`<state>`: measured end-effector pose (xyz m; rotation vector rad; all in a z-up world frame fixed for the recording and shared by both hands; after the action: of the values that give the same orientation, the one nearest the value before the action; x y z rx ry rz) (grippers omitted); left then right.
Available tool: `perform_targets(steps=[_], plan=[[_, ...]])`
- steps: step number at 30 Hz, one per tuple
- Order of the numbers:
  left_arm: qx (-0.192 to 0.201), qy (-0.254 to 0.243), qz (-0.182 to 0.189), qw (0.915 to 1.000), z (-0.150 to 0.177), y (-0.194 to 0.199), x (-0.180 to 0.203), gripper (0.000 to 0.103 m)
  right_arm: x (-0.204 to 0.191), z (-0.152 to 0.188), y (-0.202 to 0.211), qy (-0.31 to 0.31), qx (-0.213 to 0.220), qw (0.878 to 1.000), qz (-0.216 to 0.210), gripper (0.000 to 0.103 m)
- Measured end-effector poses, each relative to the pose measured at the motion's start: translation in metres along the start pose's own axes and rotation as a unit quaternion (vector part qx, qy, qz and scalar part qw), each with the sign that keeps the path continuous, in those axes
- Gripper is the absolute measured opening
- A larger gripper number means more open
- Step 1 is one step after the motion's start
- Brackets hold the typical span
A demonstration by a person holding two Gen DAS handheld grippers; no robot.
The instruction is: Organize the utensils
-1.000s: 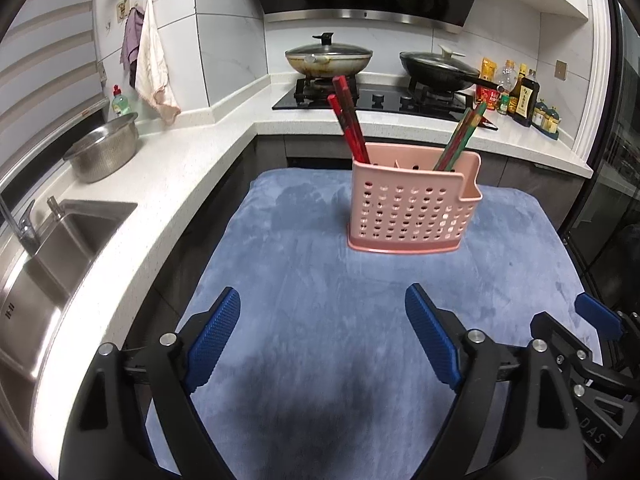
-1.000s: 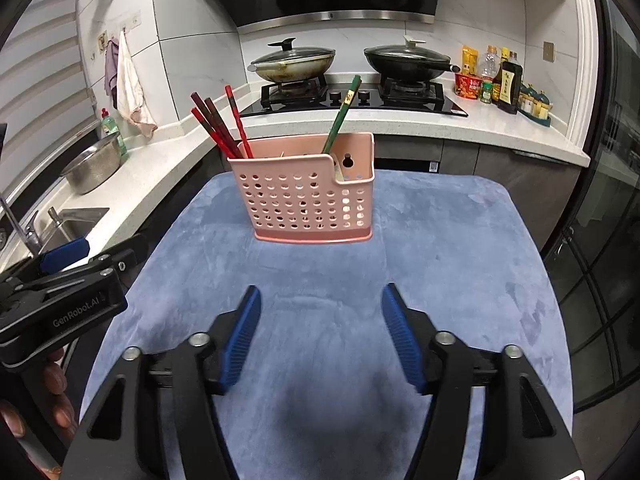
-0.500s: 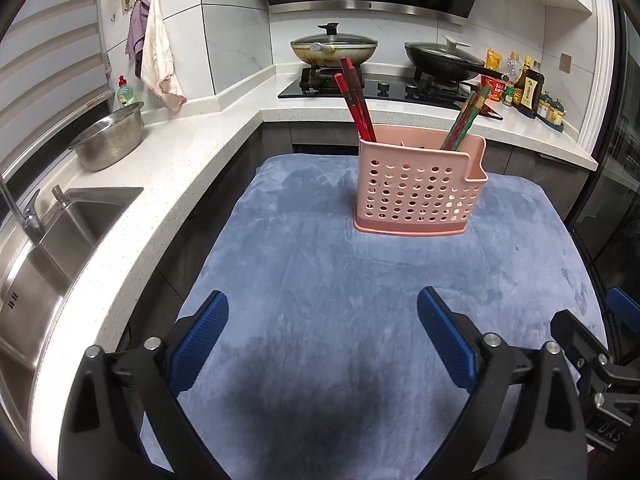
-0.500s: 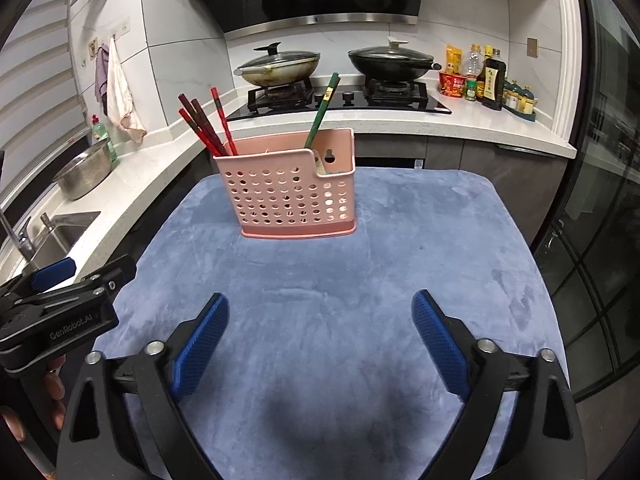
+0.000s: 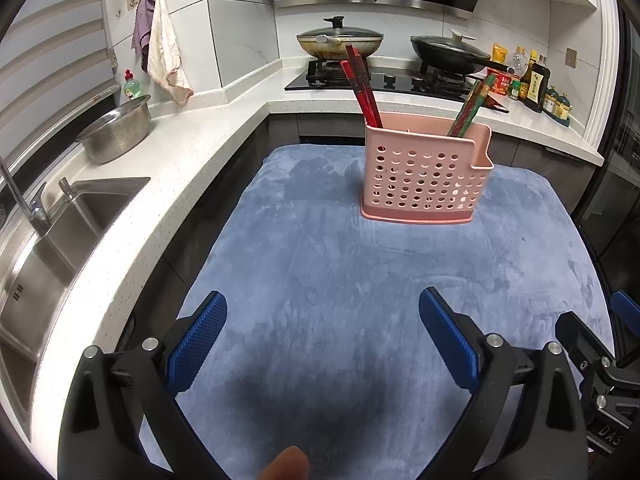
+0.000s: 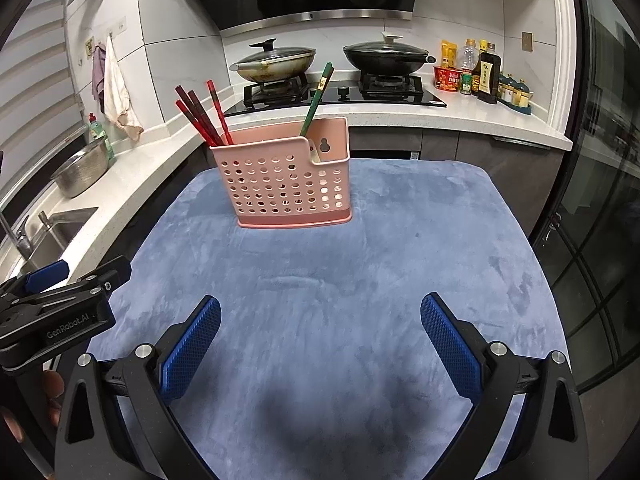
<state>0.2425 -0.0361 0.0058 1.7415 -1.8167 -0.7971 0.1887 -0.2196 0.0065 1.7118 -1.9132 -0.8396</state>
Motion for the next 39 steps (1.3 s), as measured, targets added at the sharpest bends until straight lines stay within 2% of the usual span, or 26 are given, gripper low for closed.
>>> perform_targets(steps=[15, 39], plan=[[-0.001, 0.012, -0.015, 0.9998, 0.0035, 0.0005, -0.0043, 0.092, -0.0022, 0.0026, -0.0008, 0.003, -0.002, 1.000, 0.001, 0.096], [0.001, -0.005, -0.007, 1.0000, 0.0012, 0.0026, 0.0046, 0.092, 0.0013, 0.0008, 0.0005, -0.003, 0.001, 1.000, 0.003, 0.096]])
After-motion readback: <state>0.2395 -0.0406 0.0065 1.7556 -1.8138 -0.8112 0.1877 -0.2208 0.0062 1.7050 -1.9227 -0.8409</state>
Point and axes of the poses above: each gripper's, at about its wrist camera, not at the fingertips, and y roughly against the way its jaws point, x to its right, z to its underside, the point moved 6 cm from there along -y, roughly the way its jaws point, and after that the axes turned 1 degree about z, right-handed, at the moved point
